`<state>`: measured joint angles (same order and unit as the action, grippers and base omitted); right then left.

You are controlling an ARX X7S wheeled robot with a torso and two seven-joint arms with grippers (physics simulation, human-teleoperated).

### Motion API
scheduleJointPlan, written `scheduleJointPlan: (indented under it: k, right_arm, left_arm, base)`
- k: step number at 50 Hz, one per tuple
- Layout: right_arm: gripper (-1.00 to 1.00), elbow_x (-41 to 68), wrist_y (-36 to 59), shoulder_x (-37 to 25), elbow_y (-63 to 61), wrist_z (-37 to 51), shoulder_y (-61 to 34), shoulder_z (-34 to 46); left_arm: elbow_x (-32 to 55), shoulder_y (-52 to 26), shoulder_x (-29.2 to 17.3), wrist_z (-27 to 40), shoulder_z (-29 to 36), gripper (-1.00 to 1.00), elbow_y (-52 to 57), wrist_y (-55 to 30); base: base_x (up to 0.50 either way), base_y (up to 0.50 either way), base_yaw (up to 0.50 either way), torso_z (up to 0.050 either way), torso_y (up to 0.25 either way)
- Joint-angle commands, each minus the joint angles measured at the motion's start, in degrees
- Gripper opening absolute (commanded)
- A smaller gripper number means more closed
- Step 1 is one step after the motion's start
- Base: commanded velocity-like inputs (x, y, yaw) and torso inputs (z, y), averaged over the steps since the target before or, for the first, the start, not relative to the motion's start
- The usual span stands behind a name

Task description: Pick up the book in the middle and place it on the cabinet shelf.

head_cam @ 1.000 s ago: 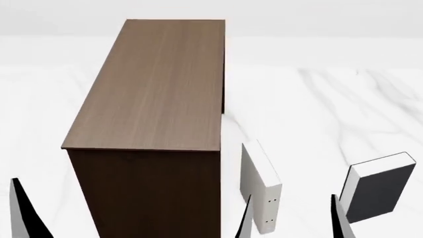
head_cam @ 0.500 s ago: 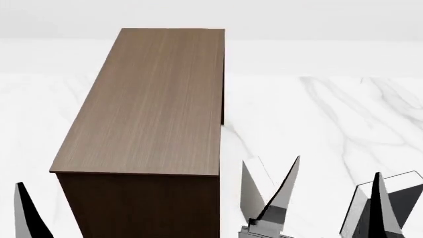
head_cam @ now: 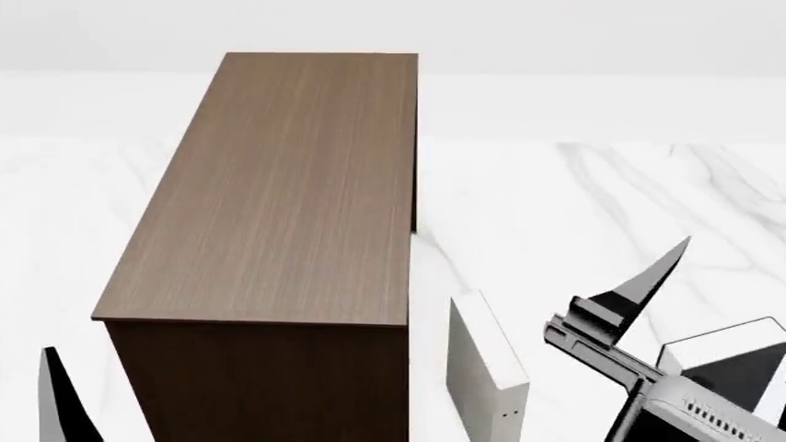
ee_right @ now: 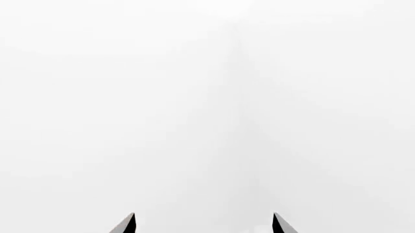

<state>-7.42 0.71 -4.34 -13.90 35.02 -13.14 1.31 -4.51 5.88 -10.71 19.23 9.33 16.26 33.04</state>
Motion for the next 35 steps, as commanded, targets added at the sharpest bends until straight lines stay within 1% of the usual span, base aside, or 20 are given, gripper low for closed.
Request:
scheduleJointPlan:
  k: [1, 6, 8, 11, 16, 18, 21, 28, 35]
  right_arm:
    - [1.00, -1.9, 11.9, 2.4, 2.3, 6.3, -4.9, -1.8]
    - [1.00, -0.7, 14.7, 2.6, 2.6, 7.9, -6.4, -1.5]
    - [1.00, 0.5, 17.8, 3.1, 3.2, 8.8, -7.8, -1.8]
    - [1.00, 4.7, 22.5, 3.6, 4.5, 9.5, -10.1, -2.6]
    - [1.00, 7.2, 25.3, 3.0, 6.9, 10.7, -12.0, -1.3]
    - [1.00, 10.3, 29.5, 3.3, 8.1, 10.1, -13.5, -2.1]
    - [1.00, 12.8, 32.5, 3.0, 9.9, 10.0, -16.3, -2.1]
    - [1.00, 16.1, 37.7, 2.5, 10.1, 10.7, -19.9, -2.6]
    - [1.00, 18.9, 39.7, 2.5, 10.7, 12.8, -21.5, -4.3]
  left_arm:
    - [0.5, -0.1, -0.4, 0.3, 0.6, 1.00, -0.6, -0.3]
    - [0.5, 0.0, -0.6, 0.4, 0.9, 1.00, -0.5, -0.7]
    - [0.5, 0.0, -0.7, 0.4, 1.0, 1.00, -0.5, -0.9]
    - [0.5, 0.0, -0.8, 0.4, 1.2, 1.00, -0.5, -1.1]
    - [0.6, 0.0, -1.0, 0.5, 1.3, 1.00, -0.6, -1.4]
    - [0.7, 0.0, -1.1, 0.6, 1.4, 1.00, -0.6, -1.6]
    - [0.8, -0.1, -1.2, 0.7, 1.5, 1.00, -0.6, -1.8]
    - [0.8, -0.3, -1.3, 0.9, 1.7, 1.00, -1.0, -2.1]
    - [0.9, -0.4, -1.6, 1.1, 1.9, 1.00, -1.2, -2.4]
  base:
    - [0.00, 0.00, 0.00, 0.000, 0.000]
    - [0.00, 0.00, 0.00, 0.000, 0.000]
    - [0.00, 0.00, 0.00, 0.000, 0.000]
    - [0.00, 0.00, 0.00, 0.000, 0.000]
    - [0.00, 0.00, 0.00, 0.000, 0.000]
    - [0.00, 0.00, 0.00, 0.000, 0.000]
    - [0.00, 0.00, 0.00, 0.000, 0.000]
    - [0.00, 0.00, 0.00, 0.000, 0.000]
    - [0.00, 0.00, 0.00, 0.000, 0.000]
